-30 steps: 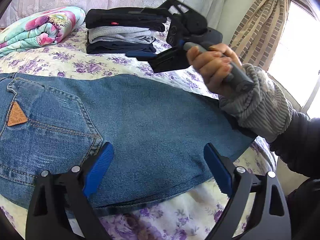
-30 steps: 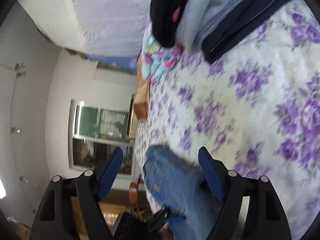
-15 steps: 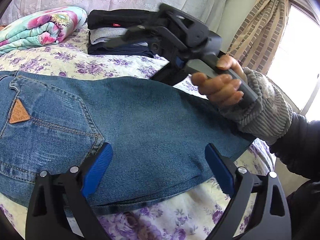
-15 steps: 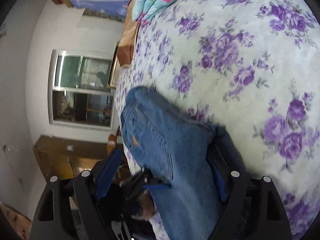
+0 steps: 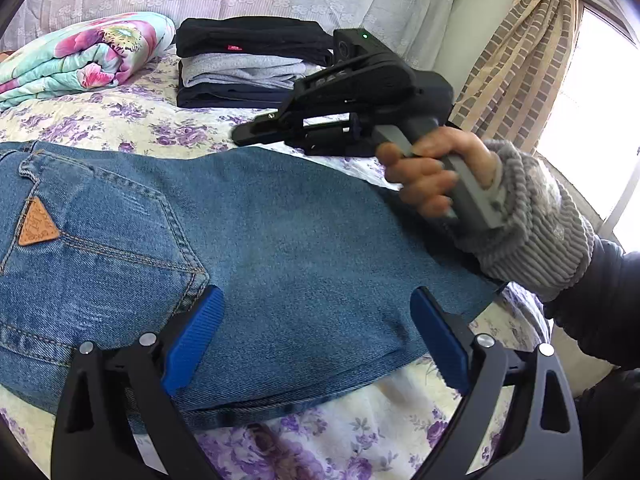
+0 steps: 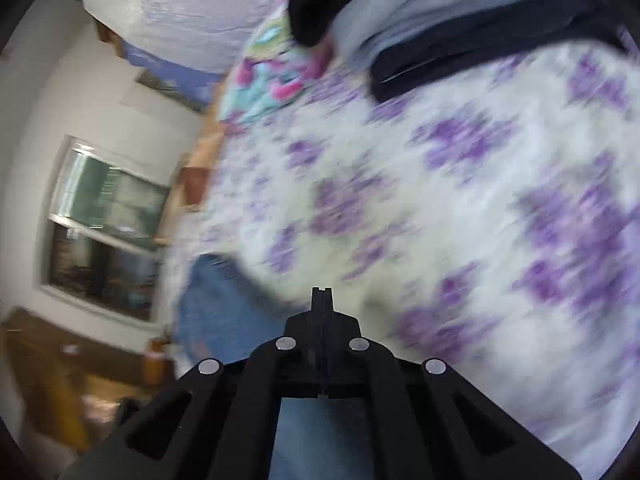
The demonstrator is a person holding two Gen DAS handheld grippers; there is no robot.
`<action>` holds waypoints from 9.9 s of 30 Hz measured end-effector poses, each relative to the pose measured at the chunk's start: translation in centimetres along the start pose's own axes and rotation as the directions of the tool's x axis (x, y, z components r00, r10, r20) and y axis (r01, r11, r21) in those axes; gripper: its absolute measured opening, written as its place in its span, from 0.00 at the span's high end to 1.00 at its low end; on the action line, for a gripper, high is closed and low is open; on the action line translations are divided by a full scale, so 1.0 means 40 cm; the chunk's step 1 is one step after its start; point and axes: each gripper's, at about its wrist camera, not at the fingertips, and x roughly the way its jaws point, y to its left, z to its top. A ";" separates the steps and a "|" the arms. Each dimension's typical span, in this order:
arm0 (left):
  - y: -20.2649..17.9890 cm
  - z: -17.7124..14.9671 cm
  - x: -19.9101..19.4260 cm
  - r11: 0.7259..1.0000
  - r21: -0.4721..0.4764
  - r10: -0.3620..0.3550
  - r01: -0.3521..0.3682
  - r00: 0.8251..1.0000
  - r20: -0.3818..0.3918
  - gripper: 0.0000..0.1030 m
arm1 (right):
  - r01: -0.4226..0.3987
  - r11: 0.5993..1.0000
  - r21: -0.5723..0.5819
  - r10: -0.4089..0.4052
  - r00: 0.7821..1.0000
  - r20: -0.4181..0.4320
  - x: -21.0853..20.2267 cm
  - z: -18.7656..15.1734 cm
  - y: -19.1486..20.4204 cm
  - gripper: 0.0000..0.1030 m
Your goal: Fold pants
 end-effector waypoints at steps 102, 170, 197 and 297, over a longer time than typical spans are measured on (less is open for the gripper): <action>0.307 -0.148 -0.334 0.813 -0.547 0.347 -0.201 0.921 0.177 0.05 | 0.809 0.513 -0.285 -0.666 0.585 0.463 0.000 -0.432 0.267 0.07; -0.382 0.073 -0.064 0.872 0.271 0.311 -0.407 0.890 0.334 0.05 | 0.471 0.877 0.092 -0.384 0.575 0.722 -0.502 -0.539 0.142 0.04; -0.227 0.086 0.031 0.917 0.121 0.367 -0.380 0.922 0.122 0.04 | 0.740 0.673 -0.020 -0.577 0.541 0.611 -0.376 -0.576 0.197 0.03; 0.020 -0.050 0.018 0.960 -0.270 0.090 -0.074 0.995 0.047 0.04 | -0.043 0.962 0.270 -0.095 0.874 0.476 -0.407 -0.649 -0.043 0.03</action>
